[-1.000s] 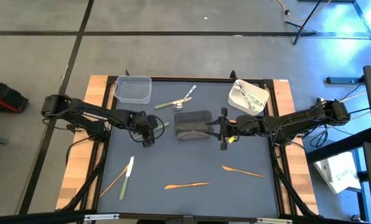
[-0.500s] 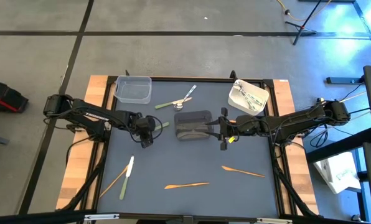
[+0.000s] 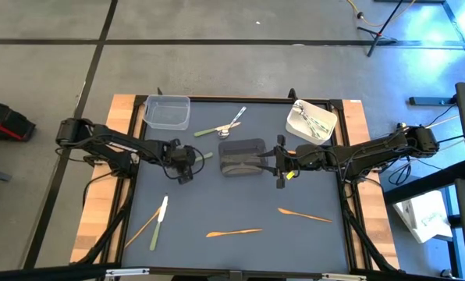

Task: Sort silverware by color (type)
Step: Put the green knife into the transparent bin

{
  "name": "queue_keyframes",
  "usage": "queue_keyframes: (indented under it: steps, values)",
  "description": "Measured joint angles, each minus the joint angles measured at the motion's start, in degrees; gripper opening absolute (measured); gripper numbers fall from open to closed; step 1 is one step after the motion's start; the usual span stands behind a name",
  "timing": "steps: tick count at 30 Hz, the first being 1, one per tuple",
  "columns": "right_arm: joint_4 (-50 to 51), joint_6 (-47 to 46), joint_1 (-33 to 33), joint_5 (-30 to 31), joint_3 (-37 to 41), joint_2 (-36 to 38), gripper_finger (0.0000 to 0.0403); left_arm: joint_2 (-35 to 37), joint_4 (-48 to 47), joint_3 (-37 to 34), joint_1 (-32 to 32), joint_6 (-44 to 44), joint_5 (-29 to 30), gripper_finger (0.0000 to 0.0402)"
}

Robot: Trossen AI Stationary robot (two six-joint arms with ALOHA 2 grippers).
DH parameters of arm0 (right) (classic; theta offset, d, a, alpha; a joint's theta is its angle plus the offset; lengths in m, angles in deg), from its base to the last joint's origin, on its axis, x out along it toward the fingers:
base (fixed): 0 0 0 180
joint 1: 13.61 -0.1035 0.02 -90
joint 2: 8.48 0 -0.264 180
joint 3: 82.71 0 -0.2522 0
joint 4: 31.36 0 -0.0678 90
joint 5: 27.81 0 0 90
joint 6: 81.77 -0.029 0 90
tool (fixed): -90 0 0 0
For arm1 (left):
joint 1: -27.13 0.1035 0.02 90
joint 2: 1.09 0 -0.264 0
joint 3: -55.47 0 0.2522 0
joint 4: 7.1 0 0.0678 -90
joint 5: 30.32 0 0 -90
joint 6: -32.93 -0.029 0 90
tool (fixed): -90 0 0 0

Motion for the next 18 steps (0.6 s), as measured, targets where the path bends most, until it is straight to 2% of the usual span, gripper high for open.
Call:
queue_keyframes:
  steps: [5, 18]
  values:
    - [0.0, 0.01, 0.0, 0.0, 0.0, 0.0, 0.0154, 0.04, -0.55, 0.0, 0.08, -0.77, 3.03, 0.0009]
    - [-0.11, 0.17, 0.0, 0.0, 0.0, 0.0, 0.0154, 0.0, -0.65, -0.05, -0.3, -2.55, 3.45, 0.0001]
